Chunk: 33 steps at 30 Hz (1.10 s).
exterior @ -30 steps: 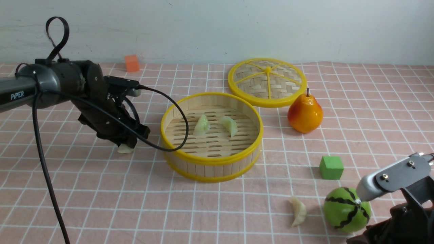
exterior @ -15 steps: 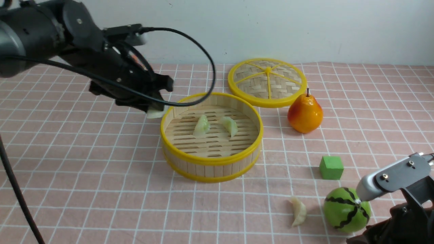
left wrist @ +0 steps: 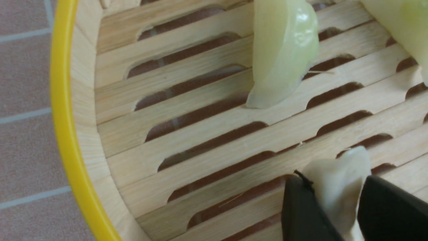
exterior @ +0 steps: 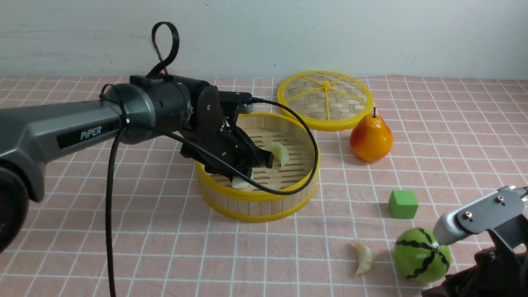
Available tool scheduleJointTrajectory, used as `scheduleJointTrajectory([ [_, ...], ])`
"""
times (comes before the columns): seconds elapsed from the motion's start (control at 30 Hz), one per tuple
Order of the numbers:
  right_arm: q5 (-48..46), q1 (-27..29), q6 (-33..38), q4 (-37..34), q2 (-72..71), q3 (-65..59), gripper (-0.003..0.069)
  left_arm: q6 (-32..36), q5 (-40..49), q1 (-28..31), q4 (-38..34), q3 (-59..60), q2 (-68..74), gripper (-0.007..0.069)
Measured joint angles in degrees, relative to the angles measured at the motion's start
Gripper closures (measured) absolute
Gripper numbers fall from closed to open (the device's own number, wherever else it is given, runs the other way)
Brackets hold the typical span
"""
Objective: Put the dumplings into the steamer on the table with the pink tablecloth.
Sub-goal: 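Place the dumpling into the bamboo steamer basket with the left gripper, then reach for and grasp a dumpling lying on the table beside the steamer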
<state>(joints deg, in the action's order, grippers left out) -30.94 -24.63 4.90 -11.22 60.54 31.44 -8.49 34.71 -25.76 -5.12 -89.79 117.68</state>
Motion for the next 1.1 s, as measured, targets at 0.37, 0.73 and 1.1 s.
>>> scheduleJointTrajectory([
  [0.37, -3.23, 0.00, 0.00, -1.68, 0.46, 2.04, 0.0288, -0.37, 6.27, -0.12, 1.74, 0.10, -10.60, 0.0287],
  [0.73, -7.73, 0.00, 0.00, -4.74, 21.99, 22.04, 0.0144, -0.41, 15.37, -0.12, 6.12, 5.98, -48.05, 0.0638],
  [1.1, -6.32, 0.00, -7.94, 3.83, 42.51, 31.95, 0.0183, -3.07, 9.80, -0.12, 14.97, 36.74, -72.66, 0.0638],
])
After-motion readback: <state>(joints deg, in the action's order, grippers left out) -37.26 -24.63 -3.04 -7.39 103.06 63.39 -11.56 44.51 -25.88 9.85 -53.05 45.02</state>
